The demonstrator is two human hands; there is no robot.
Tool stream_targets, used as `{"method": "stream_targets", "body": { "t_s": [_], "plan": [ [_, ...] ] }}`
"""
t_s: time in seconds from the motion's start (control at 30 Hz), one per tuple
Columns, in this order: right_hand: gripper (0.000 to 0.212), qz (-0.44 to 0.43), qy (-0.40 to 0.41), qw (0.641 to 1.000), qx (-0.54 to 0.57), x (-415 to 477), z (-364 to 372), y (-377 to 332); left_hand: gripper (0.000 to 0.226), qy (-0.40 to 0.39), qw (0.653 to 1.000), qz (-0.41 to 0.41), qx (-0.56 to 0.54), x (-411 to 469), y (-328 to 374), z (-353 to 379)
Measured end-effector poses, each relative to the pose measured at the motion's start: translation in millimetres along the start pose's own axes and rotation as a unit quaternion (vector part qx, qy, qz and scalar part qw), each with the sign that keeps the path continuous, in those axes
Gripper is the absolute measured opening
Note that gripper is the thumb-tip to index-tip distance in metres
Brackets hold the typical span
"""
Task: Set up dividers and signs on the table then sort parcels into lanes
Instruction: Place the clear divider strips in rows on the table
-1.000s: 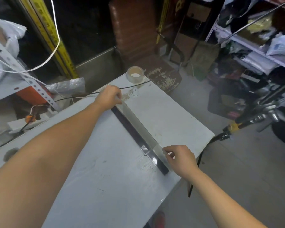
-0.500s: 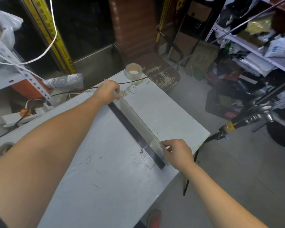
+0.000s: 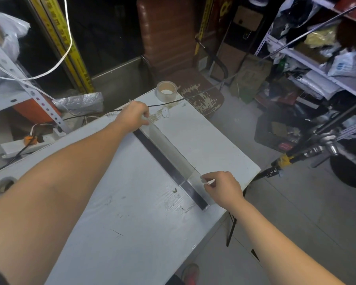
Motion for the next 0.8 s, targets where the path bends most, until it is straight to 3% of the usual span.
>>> {"method": "stream_targets", "body": {
  "t_s": [0.17, 0.47, 0.67, 0.8],
  "plan": [
    [0.031, 0.005, -0.008, 1.000, 0.011, -0.2, -1.9, -1.7, 0.027, 0.007, 1.000, 0.000, 0.011, -4.0, 4.7, -6.9],
    [0.047, -0.003, -0.033, 0.999, -0.018, -5.8, -1.2, -4.4, 0.046, 0.021, 0.999, -0.008, 0.037, -20.2, 9.2, -25.5],
    [0.057, -0.098, 0.007, 0.992, -0.085, -17.1, -15.2, -44.8, 0.046, 0.031, 0.993, -0.058, 0.098, -69.0, 7.0, -51.3],
    [0.053, -0.162, 0.005, 0.980, -0.116, -34.9, -19.4, -86.7, 0.050, -0.004, 0.977, -0.129, 0.170, -125.2, 0.0, -71.5]
  ]
}}
Point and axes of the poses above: each hand's wrist, its own x-axis towards the middle knuckle, its own z-axis out of the palm, y = z × x, the point moved 9 cm from there along x, towards the middle knuckle, and after that the axes turned 9 degrees about y, right-handed, at the moved point
